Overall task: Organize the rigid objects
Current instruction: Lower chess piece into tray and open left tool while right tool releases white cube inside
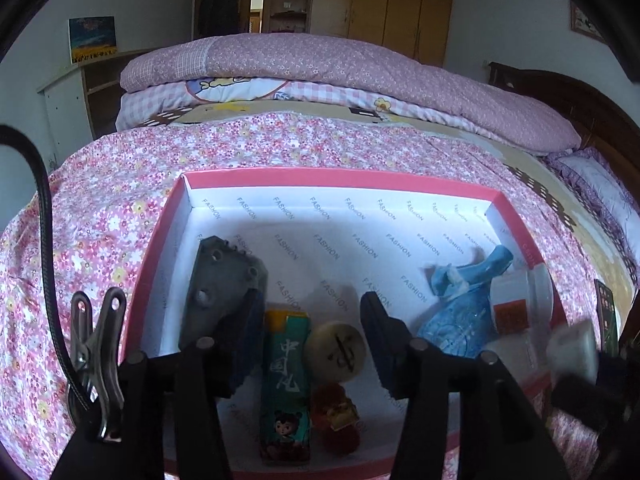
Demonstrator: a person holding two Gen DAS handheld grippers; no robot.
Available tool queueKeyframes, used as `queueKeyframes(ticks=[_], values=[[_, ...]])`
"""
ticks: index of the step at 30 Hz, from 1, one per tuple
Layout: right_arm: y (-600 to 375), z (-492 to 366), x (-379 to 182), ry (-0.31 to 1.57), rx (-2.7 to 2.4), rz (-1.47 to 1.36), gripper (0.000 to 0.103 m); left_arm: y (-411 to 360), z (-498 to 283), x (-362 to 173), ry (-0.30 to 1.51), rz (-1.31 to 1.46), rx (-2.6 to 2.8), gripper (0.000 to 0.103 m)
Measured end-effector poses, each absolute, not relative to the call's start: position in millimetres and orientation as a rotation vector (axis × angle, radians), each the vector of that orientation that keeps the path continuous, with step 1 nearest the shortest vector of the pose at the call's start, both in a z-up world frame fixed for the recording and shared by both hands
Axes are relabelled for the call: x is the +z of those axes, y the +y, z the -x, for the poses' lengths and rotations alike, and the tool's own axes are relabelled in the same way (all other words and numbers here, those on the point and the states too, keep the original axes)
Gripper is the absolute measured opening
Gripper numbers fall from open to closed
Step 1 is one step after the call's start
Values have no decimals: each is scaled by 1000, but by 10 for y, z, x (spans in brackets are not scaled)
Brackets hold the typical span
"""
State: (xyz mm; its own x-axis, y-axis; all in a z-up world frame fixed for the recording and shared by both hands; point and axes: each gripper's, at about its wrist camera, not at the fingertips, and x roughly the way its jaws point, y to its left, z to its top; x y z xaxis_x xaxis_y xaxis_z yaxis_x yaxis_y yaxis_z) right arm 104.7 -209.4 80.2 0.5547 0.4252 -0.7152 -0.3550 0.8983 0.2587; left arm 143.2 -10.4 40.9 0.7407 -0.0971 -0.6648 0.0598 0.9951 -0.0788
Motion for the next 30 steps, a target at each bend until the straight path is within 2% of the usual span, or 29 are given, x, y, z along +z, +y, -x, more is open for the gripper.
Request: queueKeyframes(ticks=[11,24,30], values=[[-1936,-1686,724,880,413,-57,28,-106,-1415,407,726,52,-90,53],[-1851,-1939,659,893,385,-45,28,-99,-1404,408,722,56,-95,53],[-1856,-1926,673,891,382,-62,35,-92,-1415,412,727,66,-97,53]])
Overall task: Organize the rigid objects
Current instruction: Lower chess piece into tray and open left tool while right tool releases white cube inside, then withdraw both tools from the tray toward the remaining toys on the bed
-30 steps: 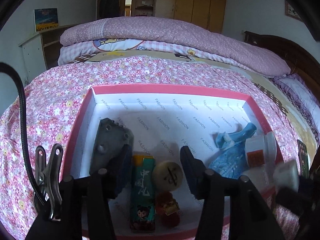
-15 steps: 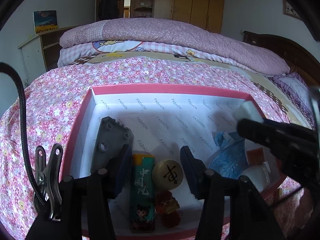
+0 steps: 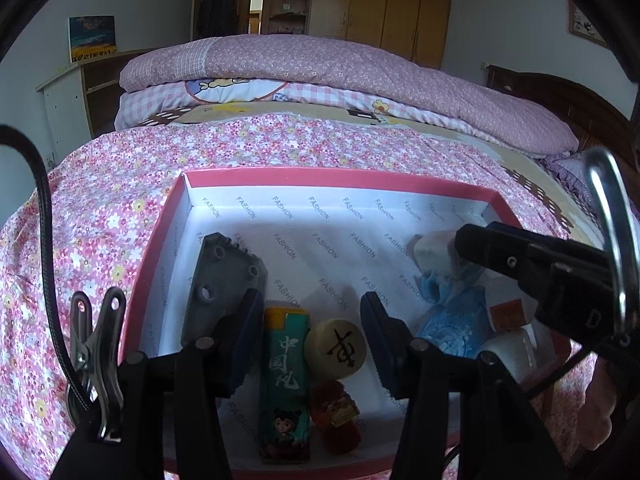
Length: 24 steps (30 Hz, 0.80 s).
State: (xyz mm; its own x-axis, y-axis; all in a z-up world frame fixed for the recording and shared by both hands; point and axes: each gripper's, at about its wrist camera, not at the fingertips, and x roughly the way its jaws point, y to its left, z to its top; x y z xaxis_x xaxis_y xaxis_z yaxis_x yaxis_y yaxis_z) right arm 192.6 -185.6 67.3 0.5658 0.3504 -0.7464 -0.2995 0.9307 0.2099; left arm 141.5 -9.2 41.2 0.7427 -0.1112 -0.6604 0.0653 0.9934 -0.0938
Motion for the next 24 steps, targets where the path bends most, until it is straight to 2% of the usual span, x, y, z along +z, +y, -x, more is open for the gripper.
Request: queueKeyframes(ticks=[6,24], values=[[-1840,-1801,806,859,412,-52,39,-61,-1386,428,741,98,-98,53],[-2255,-1008,1068,845,455,-110,39,-60,-871,700,702,119,-158,53]])
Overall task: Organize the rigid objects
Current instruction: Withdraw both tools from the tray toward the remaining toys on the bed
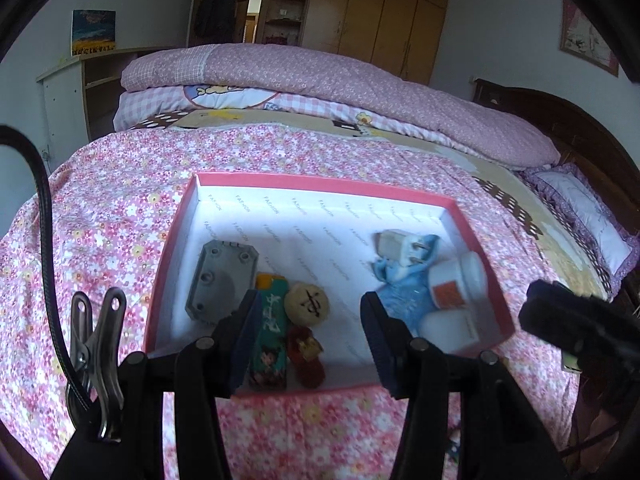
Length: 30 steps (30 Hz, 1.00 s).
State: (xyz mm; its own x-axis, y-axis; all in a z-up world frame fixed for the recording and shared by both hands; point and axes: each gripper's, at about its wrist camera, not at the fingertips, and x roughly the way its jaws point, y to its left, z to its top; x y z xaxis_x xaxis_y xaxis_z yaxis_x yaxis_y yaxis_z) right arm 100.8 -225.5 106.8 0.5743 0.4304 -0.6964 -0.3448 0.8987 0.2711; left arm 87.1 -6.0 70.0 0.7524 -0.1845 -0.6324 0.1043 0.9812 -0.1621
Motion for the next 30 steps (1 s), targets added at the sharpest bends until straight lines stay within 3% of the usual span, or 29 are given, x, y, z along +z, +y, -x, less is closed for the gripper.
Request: queueKeyframes(ticks=[30], values=[[-2908,-46,567,949,324,-96,39,-970,-71,340,848,6,-426,53]])
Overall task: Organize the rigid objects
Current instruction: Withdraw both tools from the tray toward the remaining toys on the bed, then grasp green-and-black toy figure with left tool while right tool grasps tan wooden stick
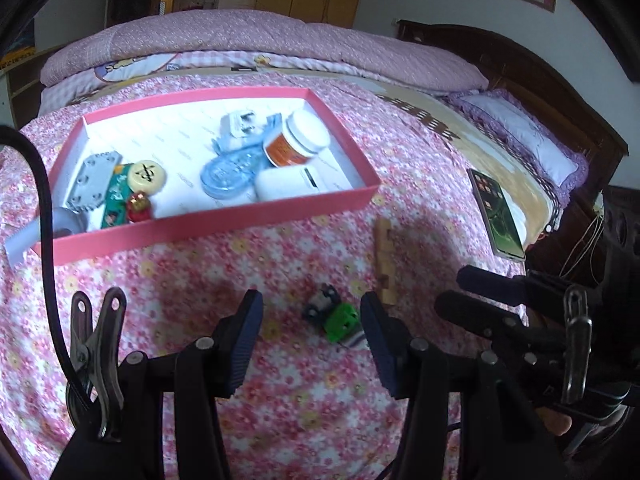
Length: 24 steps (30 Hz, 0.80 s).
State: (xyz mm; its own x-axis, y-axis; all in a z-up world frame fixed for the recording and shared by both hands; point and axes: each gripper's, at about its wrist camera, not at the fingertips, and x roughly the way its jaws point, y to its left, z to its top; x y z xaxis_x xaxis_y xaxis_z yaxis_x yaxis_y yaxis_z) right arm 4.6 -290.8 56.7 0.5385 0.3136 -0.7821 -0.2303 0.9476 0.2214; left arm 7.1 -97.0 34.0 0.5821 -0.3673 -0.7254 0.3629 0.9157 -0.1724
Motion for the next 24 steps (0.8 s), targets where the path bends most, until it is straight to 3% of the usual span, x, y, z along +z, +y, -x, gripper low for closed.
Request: queueKeyframes(ticks=[21,24], values=[[-3167,24,329,954,285,-150,39,-1330,-56,100,864,-125,-392,53],[-3185,38,297,955,285,-164,39,-1361,-44,82,843,-153,-377,47]])
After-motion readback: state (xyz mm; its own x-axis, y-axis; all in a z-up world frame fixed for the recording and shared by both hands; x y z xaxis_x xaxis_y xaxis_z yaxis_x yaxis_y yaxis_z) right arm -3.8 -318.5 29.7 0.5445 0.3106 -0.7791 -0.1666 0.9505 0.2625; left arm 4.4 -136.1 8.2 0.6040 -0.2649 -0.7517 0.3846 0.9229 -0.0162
